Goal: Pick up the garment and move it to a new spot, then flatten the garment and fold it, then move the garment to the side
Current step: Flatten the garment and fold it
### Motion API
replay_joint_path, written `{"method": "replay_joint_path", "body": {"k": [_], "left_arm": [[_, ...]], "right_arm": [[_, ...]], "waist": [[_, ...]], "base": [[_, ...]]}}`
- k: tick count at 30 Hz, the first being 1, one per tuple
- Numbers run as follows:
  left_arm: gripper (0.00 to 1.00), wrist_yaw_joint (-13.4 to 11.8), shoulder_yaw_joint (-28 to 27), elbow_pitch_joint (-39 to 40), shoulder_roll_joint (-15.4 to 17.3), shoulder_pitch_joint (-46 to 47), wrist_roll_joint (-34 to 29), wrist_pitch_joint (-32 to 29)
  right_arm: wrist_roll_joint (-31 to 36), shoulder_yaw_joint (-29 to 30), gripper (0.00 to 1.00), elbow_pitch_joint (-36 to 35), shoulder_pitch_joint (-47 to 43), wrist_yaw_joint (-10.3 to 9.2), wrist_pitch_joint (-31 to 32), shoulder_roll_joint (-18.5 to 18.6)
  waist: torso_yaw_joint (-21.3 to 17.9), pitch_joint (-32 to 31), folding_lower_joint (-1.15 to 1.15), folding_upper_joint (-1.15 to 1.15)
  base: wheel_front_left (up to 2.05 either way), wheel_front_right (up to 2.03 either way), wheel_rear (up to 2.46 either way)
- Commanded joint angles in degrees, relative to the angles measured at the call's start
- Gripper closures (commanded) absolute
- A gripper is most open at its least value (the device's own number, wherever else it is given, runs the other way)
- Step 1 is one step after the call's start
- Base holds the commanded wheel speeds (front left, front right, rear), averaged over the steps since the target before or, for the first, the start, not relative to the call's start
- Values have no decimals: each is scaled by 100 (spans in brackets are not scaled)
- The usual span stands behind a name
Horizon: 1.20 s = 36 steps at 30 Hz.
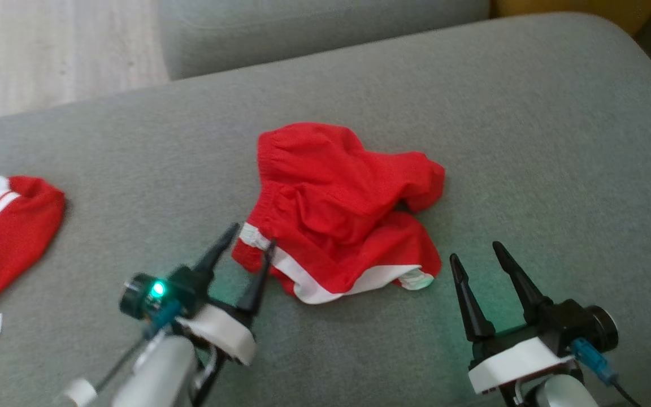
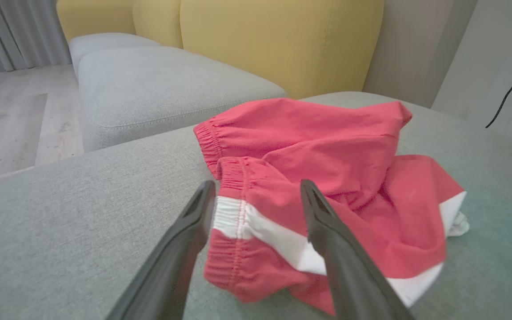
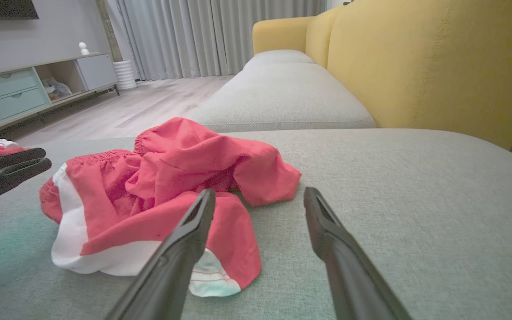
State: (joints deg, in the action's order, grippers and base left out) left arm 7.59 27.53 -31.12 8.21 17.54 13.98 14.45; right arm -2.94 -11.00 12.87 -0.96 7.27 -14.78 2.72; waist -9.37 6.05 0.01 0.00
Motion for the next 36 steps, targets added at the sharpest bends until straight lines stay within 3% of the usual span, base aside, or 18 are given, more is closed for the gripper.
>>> {"method": "replay_joint_path", "body": {"k": [1,6,9,15,20,21,22,23,28,36], "left_arm": [[0,-12,-114,22,187,376,124,55],[0,-11,155,-596,405,824,518,55],[0,-11,506,-798,359,923,1134,40],[0,-11,1504,-495,623,1061,2488,-92],[0,-10,2013,-126,910,1070,3018,-18],[37,-10,2118,-25,969,1050,3075,-5],[87,-10,2192,65,1028,1025,3136,7],[100,-10,2275,167,1089,1004,3182,17],[100,-10,2382,638,1388,994,3255,48],[100,-10,1193,1473,1619,756,2986,53]], "right_arm": [[27,-146,0,-191,207,22,-22,16],[18,-163,0,-191,269,22,-22,16],[13,-164,0,-183,295,22,-22,16],[8,-113,0,-183,302,22,-22,16],[0,-95,0,-175,250,22,-22,16],[-2,-87,0,-175,239,22,-22,16],[-6,-78,0,-173,230,22,-22,16],[-11,-71,0,-171,221,22,-22,16],[-32,-83,0,-107,151,22,-22,16],[-126,-347,0,350,115,22,-22,16]], "waist": [[-142,150,-1,0],[-254,278,-1,0],[-281,311,-1,0],[-241,327,-1,0],[-168,266,-1,0],[-149,253,-1,0],[-132,245,-1,0],[-112,237,-1,0],[25,219,-1,0],[199,215,-1,0]], "base": [[0,0,0],[0,0,0],[0,0,0],[0,0,0],[0,0,0],[0,0,0],[0,0,0],[0,0,0],[0,0,0],[0,0,0]]}}
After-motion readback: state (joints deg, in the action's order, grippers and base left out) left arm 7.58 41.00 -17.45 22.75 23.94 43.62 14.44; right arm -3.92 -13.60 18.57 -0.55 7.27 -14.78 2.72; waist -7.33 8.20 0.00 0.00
